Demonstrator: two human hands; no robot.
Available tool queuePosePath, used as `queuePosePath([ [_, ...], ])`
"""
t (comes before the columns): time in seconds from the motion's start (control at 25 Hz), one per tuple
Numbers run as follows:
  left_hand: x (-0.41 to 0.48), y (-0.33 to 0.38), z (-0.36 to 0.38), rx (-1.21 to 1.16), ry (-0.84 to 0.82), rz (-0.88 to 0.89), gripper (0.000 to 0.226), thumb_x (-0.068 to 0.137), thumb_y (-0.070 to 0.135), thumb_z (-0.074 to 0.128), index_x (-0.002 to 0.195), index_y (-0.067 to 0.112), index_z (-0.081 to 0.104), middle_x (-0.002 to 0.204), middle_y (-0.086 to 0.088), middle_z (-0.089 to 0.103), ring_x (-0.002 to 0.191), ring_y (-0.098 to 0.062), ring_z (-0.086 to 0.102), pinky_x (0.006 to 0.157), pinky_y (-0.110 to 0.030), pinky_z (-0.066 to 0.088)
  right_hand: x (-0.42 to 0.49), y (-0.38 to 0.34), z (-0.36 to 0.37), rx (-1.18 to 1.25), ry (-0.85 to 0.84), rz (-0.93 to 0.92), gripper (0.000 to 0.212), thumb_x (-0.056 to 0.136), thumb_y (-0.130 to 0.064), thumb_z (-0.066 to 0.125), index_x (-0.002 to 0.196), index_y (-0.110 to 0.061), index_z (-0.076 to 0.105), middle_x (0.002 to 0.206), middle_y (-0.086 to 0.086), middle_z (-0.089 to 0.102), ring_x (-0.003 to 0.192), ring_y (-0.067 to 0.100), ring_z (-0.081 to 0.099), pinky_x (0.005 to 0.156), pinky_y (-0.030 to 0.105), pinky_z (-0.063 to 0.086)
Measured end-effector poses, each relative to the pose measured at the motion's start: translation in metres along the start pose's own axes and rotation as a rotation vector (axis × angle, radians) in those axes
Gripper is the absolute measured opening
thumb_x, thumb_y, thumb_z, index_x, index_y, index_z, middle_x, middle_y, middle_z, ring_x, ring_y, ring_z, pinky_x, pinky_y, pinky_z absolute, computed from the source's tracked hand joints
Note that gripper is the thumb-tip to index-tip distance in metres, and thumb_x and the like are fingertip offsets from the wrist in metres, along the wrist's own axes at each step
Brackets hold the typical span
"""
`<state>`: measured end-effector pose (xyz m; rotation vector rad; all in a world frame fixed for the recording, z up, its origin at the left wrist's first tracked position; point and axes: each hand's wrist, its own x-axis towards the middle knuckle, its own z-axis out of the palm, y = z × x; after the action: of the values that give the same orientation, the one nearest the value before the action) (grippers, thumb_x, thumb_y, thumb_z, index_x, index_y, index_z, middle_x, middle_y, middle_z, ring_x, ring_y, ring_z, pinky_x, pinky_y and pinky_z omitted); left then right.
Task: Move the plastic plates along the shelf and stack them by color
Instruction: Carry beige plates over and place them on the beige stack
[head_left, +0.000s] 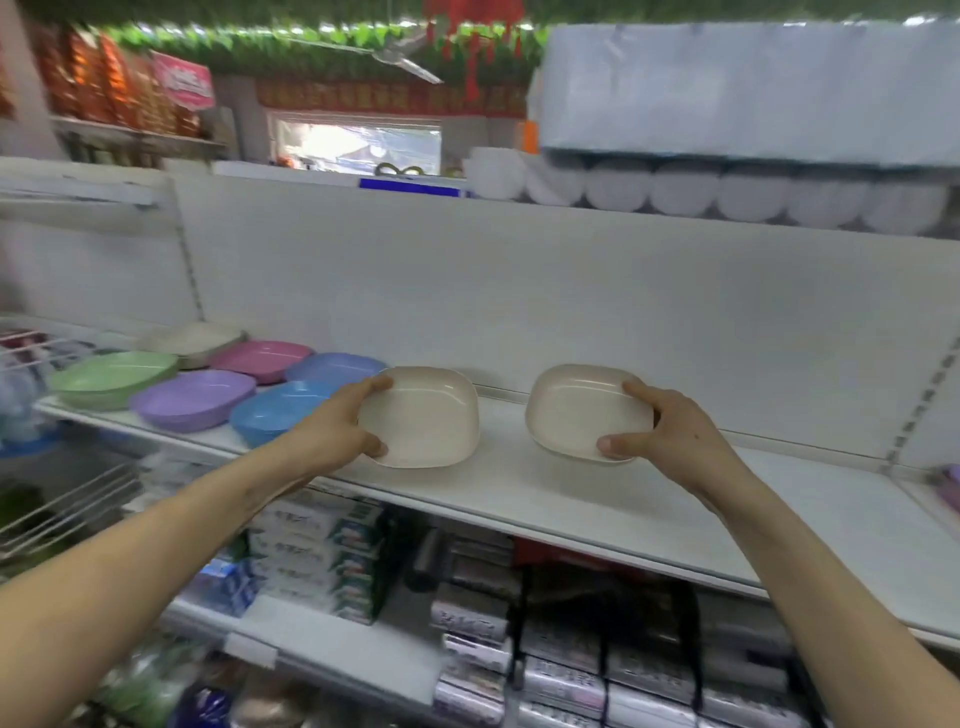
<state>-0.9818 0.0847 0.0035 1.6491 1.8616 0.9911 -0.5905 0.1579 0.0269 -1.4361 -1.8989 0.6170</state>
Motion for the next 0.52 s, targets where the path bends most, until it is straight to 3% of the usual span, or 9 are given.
queuePosePath([
  [0.08,-0.020,-0.028,-0.049,-0.018,0.054,-0.024,0.083,0.082,0.002,0.076,0.150,0.038,0.044,0.132,-0.001,0.054,0.085,-0.019,0.059,0.076,-0.029,0.051,0.006,-0.046,0.047,0.016,-0.025,-0.054,0.096,0.070,-0.034,0.091,0.154,-0.027,0.046,0.136,-0.003,0.054,0.125,0.021,0.054,0.102,0.038,0.045],
  [0.2,-0.042,-0.065,-0.122,-0.067,0.087,-0.008,0.078,0.084,0.000,0.074,0.147,0.037,0.048,0.136,0.000,0.054,0.103,-0.024,0.065,0.088,-0.034,0.057,0.012,-0.114,0.116,0.073,-0.059,-0.105,0.095,0.070,-0.033,0.091,0.154,-0.026,0.046,0.142,-0.002,0.053,0.128,0.022,0.053,0.104,0.039,0.044],
  [0.24,-0.048,-0.077,-0.148,-0.070,0.099,0.007,0.077,0.084,-0.001,0.074,0.147,0.036,0.049,0.139,0.001,0.052,0.107,-0.021,0.064,0.088,-0.031,0.058,0.014,-0.138,0.141,0.088,-0.060,-0.124,0.095,0.071,-0.032,0.091,0.154,-0.025,0.046,0.143,-0.002,0.053,0.128,0.022,0.053,0.103,0.038,0.044],
  [0.36,-0.056,-0.106,-0.213,-0.054,0.137,0.037,0.076,0.085,-0.003,0.073,0.147,0.033,0.049,0.139,0.002,0.051,0.091,-0.009,0.061,0.061,-0.009,0.049,0.016,-0.192,0.192,0.109,-0.036,-0.155,0.093,0.072,-0.031,0.091,0.154,-0.024,0.047,0.142,0.000,0.052,0.125,0.021,0.053,0.099,0.036,0.043],
  [0.52,-0.062,-0.152,-0.280,-0.033,0.174,0.008,0.076,0.085,-0.002,0.072,0.146,0.036,0.049,0.135,0.001,0.052,0.094,-0.013,0.061,0.060,-0.009,0.048,0.017,-0.242,0.246,0.145,-0.044,-0.173,0.093,0.071,-0.029,0.092,0.153,-0.023,0.048,0.139,-0.001,0.053,0.123,0.020,0.053,0.103,0.038,0.044],
])
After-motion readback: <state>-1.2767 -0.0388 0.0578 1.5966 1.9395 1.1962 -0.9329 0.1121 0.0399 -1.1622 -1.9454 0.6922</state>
